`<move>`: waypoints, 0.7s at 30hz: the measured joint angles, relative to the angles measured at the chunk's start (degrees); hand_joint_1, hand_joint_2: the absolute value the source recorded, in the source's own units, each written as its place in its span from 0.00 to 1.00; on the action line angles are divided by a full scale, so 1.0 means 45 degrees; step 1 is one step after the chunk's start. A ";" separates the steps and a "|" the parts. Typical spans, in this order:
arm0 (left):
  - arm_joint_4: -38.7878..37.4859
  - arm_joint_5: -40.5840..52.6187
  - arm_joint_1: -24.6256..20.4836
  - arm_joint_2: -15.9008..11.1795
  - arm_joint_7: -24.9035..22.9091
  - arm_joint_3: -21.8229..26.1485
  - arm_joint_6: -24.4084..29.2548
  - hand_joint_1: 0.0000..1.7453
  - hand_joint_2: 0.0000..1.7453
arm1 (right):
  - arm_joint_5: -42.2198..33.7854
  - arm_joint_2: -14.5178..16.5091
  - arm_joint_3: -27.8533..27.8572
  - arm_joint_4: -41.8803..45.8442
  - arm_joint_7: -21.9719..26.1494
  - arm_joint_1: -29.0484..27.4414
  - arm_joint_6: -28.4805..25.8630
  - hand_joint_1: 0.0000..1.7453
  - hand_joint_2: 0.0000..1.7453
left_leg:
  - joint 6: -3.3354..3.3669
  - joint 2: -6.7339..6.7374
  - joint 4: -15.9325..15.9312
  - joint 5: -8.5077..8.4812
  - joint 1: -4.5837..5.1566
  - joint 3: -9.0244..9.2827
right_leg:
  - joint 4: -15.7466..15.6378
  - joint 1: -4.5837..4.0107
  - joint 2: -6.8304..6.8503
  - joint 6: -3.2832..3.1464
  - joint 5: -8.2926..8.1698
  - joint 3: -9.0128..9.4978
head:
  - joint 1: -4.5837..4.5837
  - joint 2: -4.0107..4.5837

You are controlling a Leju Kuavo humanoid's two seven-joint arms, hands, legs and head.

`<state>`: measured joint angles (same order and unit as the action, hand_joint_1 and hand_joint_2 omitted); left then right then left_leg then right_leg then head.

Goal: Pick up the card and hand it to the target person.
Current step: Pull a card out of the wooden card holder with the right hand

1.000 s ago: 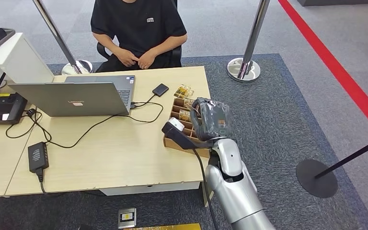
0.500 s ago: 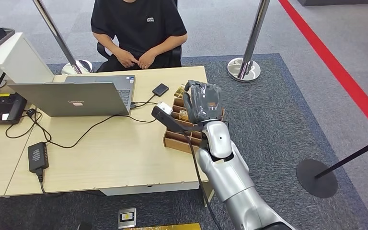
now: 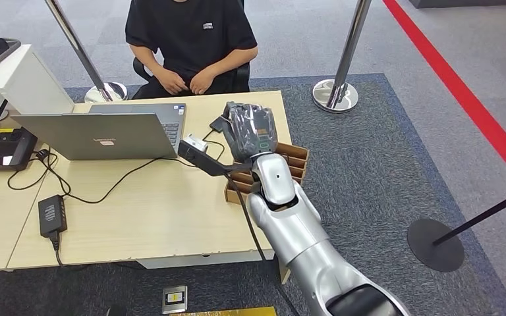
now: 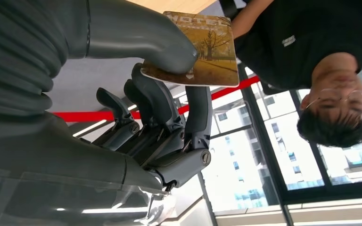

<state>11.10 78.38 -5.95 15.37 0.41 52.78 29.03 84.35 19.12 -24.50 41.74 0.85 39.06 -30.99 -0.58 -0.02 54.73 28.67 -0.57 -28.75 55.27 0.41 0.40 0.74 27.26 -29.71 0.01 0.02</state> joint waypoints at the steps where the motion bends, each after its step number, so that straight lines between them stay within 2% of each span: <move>1: 0.0000 -0.0006 0.0002 0.0000 -0.0012 0.0000 0.0005 0.00 0.00 | -0.0016 0.0058 -0.0033 -0.0088 0.0027 0.0041 0.0000 0.88 1.00 | 0.0000 0.0000 0.0000 0.0000 0.0000 0.0000 | 0.0000 0.0000 0.0000 0.0000 0.0000 0.0000 | 0.0000 0.0000; 8: -0.0002 -0.0050 0.0015 0.0002 -0.0033 0.0000 0.0055 0.00 0.00 | -0.0430 0.0300 -0.0411 -0.0616 0.0149 0.0344 -0.0006 0.87 1.00 | 0.0000 -0.0001 0.0000 0.0000 0.0000 -0.0001 | 0.0000 0.0000 0.0000 0.0000 0.0000 0.0000 | 0.0002 0.0000; 21: -0.0009 -0.0132 0.0037 0.0005 -0.0023 0.0005 0.0057 0.00 0.00 | -0.0849 0.0316 -0.0973 -0.0923 0.0152 0.0585 -0.0008 0.87 1.00 | 0.0000 -0.0002 0.0000 0.0000 0.0000 -0.0001 | 0.0000 0.0000 0.0000 0.0000 0.0000 0.0000 | 0.0002 0.0000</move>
<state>11.07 77.79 -5.78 15.39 0.31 52.81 29.29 80.53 20.55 -28.88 37.58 1.53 41.69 -31.03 -0.58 -0.03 54.73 28.67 -0.57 -28.76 55.27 0.41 0.40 0.74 27.26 -29.71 0.02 0.02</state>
